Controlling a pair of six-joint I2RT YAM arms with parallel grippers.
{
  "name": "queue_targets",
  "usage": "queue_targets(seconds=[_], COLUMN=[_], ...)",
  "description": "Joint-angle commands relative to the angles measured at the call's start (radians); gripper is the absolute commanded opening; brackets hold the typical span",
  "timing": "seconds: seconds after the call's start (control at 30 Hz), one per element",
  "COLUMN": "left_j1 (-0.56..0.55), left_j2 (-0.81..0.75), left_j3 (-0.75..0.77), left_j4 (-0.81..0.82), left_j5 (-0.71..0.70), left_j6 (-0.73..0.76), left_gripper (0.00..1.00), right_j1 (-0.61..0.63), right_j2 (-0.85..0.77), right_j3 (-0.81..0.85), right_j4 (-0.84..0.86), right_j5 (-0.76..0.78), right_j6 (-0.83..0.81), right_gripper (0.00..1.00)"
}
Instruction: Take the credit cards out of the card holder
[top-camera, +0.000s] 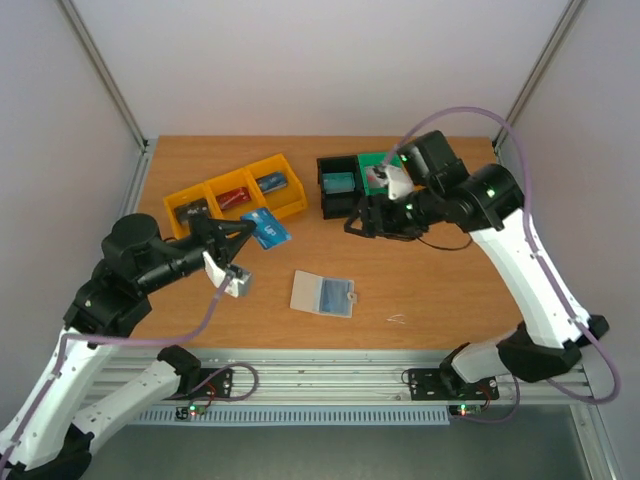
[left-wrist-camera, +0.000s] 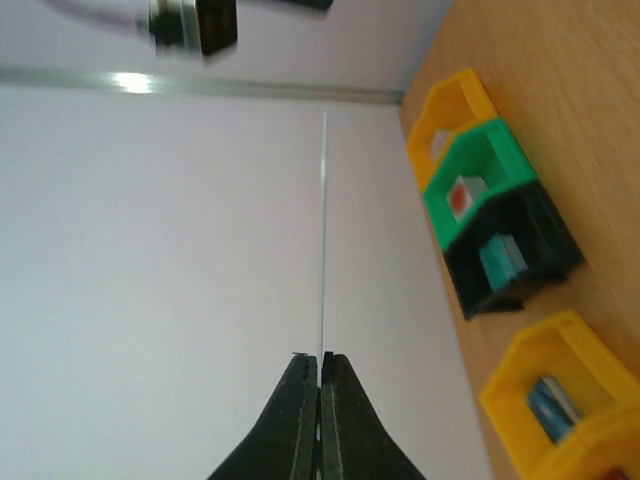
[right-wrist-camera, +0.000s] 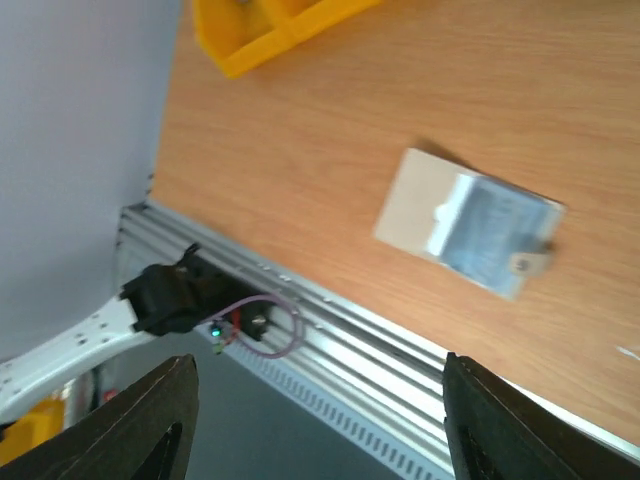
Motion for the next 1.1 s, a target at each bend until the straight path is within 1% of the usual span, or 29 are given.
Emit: queue_targets(seconds=[0.0, 0.07, 0.13, 0.2, 0.3, 0.4, 0.53, 0.6, 0.7, 0.83, 0.97, 1.07], left_j1=[-0.005, -0.005, -0.004, -0.005, -0.005, -0.002, 0.005, 0.012, 0.026, 0.061, 0.096, 0.121], left_j2=[0.101, 0.176, 0.253, 0.32, 0.439, 0.578, 0.785, 0.882, 1.04, 1.217, 1.349, 1.435], left_j3=[0.141, 0.197, 0.206, 0.183, 0.208, 0.245, 0.382, 0.453, 0.561, 0.739, 0.847, 0.916], left_j4=[-0.207, -0.268, -0.309, -0.287, -0.266, -0.2, -0.207, -0.217, -0.237, -0.281, -0.252, -0.254], left_j5=[-0.245, -0.351, -0.44, -0.503, -0.539, -0.59, -0.622, -0.639, -0.674, -0.734, -0.771, -0.809], left_j6=[-0.257, -0.396, -0.462, -0.541, -0.667, -0.759, -0.857, -0.893, -0.907, -0.939, -0.916, -0.904], left_gripper=[0.0, 0.0, 0.0, 0.0, 0.0, 0.0, 0.0, 0.0, 0.0, 0.0, 0.0, 0.0], right_j1=[-0.072, -0.113, -0.162, -0.195, -0.212, -0.227, -0.284, -0.327, -0.406, -0.508, -0.553, -0.577], right_j2=[-0.112, -0.141, -0.147, -0.134, -0.105, -0.078, -0.053, -0.042, -0.019, 0.014, 0.05, 0.08], right_j3=[-0.112, -0.162, -0.194, -0.2, -0.184, -0.171, -0.179, -0.19, -0.2, -0.205, -0.18, -0.152], right_j4=[0.017, 0.053, 0.096, 0.13, 0.145, 0.137, 0.182, 0.218, 0.275, 0.341, 0.327, 0.304], right_j5=[0.145, 0.194, 0.227, 0.271, 0.33, 0.415, 0.379, 0.345, 0.267, 0.162, 0.18, 0.159], right_j6=[-0.038, -0.073, -0.123, -0.143, -0.216, -0.283, -0.344, -0.37, -0.399, -0.424, -0.457, -0.47], right_gripper=[0.69, 0.71, 0.72, 0.72, 0.73, 0.75, 0.76, 0.76, 0.76, 0.77, 0.77, 0.77])
